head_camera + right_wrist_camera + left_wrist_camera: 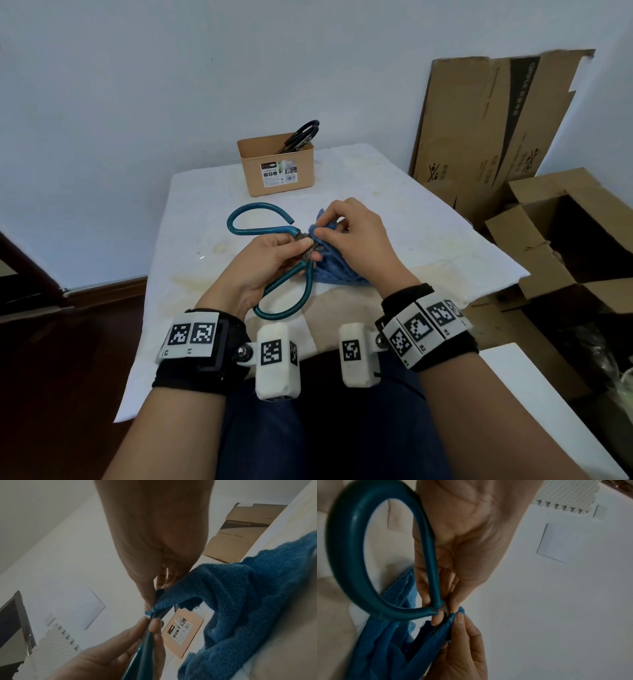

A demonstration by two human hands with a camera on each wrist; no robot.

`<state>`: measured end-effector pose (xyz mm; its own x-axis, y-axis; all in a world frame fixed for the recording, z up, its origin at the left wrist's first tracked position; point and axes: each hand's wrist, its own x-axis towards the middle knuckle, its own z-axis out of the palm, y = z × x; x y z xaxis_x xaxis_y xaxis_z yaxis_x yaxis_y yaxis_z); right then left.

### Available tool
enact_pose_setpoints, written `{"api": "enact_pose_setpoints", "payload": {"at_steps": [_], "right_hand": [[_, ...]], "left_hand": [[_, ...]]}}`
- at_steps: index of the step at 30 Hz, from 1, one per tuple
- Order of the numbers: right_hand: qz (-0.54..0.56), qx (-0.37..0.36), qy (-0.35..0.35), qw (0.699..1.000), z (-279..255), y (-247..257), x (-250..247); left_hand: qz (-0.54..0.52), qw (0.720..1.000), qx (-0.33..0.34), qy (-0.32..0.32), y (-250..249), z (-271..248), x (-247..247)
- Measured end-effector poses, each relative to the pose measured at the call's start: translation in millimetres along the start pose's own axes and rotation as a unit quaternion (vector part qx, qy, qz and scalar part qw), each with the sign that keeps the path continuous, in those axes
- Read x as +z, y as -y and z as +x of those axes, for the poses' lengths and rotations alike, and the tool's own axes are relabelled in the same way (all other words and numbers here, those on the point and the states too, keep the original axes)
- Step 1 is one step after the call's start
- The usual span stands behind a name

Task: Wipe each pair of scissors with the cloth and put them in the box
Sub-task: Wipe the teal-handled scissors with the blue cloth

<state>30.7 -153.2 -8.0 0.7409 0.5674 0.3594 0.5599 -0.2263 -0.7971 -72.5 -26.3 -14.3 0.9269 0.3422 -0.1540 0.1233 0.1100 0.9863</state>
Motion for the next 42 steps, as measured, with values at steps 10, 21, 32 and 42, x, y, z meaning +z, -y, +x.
{"api": "enact_pose_setpoints", "payload": {"at_steps": [10, 21, 32, 42], "right_hand": [[0.010, -0.012, -0.039, 0.999, -4, -1, 4], [-0.006, -0.016, -0.117, 0.993, 5, -9, -7], [0.009, 0.021, -0.166, 0.986, 10, -26, -22], [0.061, 0.019, -0.034, 0.997, 3, -13, -14]], "left_hand": [[-0.016, 1.000, 0.027, 0.001, 1, -1, 0], [-0.028, 0.999, 0.029, 0.020, 6, -3, -1], [-0.027, 0.999, 0.007, 0.032, 8, -2, -4], [-0.043, 0.999, -0.012, 0.001, 4, 2, 0]]}}
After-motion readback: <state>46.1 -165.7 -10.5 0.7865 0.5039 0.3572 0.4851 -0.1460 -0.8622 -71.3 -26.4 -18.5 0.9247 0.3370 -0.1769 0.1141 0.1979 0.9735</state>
